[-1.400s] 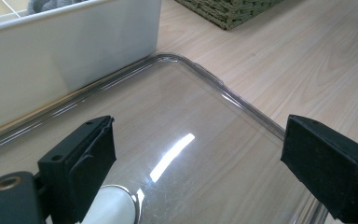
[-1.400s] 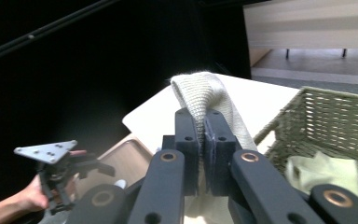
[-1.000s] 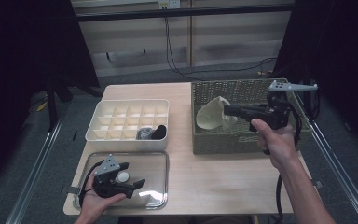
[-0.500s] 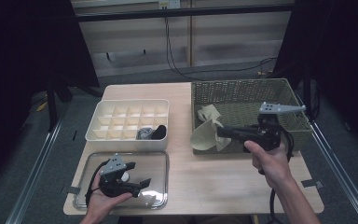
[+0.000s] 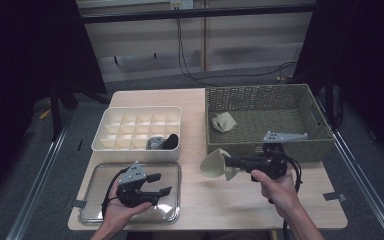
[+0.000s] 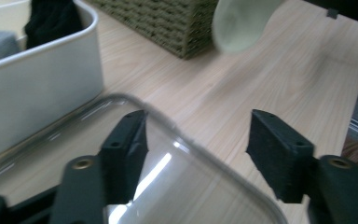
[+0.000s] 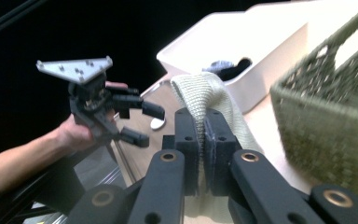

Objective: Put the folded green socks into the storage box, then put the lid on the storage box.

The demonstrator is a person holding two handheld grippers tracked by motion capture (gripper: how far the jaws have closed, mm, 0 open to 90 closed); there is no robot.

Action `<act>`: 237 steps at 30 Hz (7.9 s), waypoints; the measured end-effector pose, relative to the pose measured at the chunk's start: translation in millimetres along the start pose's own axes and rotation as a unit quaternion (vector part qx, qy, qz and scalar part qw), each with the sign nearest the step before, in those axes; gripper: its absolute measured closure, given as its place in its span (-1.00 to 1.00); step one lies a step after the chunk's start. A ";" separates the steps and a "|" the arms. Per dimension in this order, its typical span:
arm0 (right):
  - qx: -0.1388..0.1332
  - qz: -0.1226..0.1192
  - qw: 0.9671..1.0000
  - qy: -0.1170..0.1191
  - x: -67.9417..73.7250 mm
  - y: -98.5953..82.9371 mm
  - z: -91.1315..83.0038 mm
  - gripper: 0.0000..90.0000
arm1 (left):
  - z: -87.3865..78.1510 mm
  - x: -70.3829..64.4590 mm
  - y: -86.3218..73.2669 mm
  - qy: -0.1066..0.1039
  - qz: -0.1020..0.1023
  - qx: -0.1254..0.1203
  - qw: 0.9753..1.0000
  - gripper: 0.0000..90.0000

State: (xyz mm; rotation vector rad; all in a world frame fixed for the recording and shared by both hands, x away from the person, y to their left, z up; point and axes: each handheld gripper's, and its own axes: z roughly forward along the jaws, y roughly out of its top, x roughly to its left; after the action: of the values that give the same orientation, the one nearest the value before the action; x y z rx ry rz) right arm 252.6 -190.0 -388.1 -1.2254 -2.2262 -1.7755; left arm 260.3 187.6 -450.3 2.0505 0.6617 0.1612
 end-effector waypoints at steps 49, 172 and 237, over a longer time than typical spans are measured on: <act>0.065 0.088 0.993 -0.048 -56.6 -69.2 3.4 0.87 | 105.0 -26.2 11.0 -0.073 0.087 0.127 0.985 0.59; 0.030 -0.056 0.993 -0.098 -42.1 -1.3 6.6 0.42 | -13.3 20.5 -21.6 0.011 -0.037 0.028 0.999 -0.65; 0.263 0.015 0.943 -0.202 -201.8 96.1 158.2 0.45 | -17.6 32.3 -23.2 0.022 -0.039 0.026 0.999 -0.70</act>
State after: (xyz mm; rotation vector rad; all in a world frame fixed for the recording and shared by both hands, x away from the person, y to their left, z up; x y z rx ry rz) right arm 514.9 -164.0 -462.4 -1.5634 -2.6163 -0.8584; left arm 272.1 227.0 -464.5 2.0728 0.7796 0.1442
